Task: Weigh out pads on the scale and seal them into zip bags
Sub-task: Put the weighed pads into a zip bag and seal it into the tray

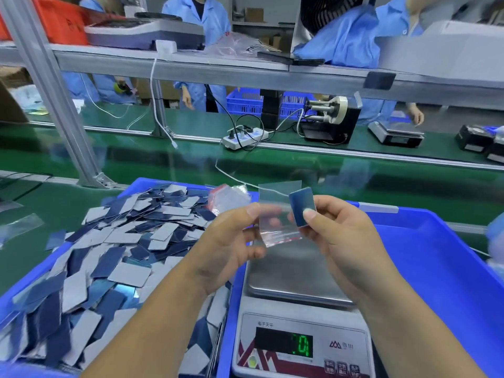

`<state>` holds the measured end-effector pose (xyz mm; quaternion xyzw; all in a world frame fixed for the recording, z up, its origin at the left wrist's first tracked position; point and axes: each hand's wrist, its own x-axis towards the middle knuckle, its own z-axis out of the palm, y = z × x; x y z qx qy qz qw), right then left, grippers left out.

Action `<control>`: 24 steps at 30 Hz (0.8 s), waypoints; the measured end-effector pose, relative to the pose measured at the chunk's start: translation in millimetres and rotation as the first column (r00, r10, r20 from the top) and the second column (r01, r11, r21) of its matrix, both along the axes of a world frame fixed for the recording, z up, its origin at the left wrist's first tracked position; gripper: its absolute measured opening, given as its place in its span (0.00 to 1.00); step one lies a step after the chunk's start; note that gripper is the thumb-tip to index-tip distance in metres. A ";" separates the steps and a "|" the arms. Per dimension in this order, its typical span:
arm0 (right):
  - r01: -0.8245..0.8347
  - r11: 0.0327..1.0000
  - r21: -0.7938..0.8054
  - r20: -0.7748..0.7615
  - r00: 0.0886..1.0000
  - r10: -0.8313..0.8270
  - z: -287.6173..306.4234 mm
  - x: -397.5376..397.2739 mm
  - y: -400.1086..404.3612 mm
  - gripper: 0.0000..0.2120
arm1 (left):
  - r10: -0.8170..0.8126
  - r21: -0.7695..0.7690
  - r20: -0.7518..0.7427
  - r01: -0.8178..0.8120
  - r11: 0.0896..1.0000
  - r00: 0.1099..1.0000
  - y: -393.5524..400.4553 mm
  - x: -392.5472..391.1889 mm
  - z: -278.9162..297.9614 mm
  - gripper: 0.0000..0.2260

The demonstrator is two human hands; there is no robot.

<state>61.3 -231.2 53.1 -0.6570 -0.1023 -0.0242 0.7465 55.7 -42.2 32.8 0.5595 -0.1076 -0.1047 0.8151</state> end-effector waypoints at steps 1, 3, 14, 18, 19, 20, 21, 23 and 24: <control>0.006 0.999 -0.051 0.015 1.000 -0.005 1.0 -0.5 -2.1 0.13 | 0.054 0.066 0.008 -0.055 0.996 0.998 -0.2 0.3 -0.5 0.21; 0.002 0.993 -0.121 0.036 0.999 0.003 2.7 -1.9 -4.8 0.12 | 0.154 0.235 0.041 -0.159 0.959 0.987 -3.0 -0.1 -2.2 0.13; -0.061 0.963 -0.261 0.130 0.987 0.098 11.1 -10.0 -3.0 0.11 | -0.026 0.401 0.098 -0.015 0.916 0.995 -4.6 -1.9 -8.7 0.05; -0.095 0.947 -0.308 0.113 0.984 0.135 11.2 -11.0 -1.4 0.11 | -0.084 0.424 0.085 0.040 0.905 0.993 -6.8 -4.7 -8.2 0.04; -0.080 0.941 -0.330 0.124 0.984 0.128 10.6 -11.2 -1.4 0.11 | -0.059 0.430 0.091 0.014 0.903 0.994 -8.1 -4.6 -8.5 0.05; -0.046 0.930 -0.364 0.151 0.983 0.107 10.0 -11.5 -1.8 0.11 | -0.014 0.429 0.098 -0.030 0.903 0.995 -8.9 -3.5 -9.4 0.07; 0.002 0.916 -0.402 0.193 0.978 0.082 9.3 -11.7 -2.5 0.12 | 0.043 0.420 0.097 -0.080 0.904 0.994 -9.3 -2.1 -10.0 0.09; 0.096 0.884 -0.457 0.302 0.952 0.052 8.6 -13.0 -5.0 0.13 | 0.141 0.380 0.067 -0.156 0.912 0.988 -9.6 0.2 -10.1 0.12; 0.135 0.869 -0.476 0.358 0.932 0.051 8.2 -13.7 -6.9 0.13 | 0.175 0.355 0.042 -0.179 0.918 0.984 -10.0 1.2 -10.2 0.15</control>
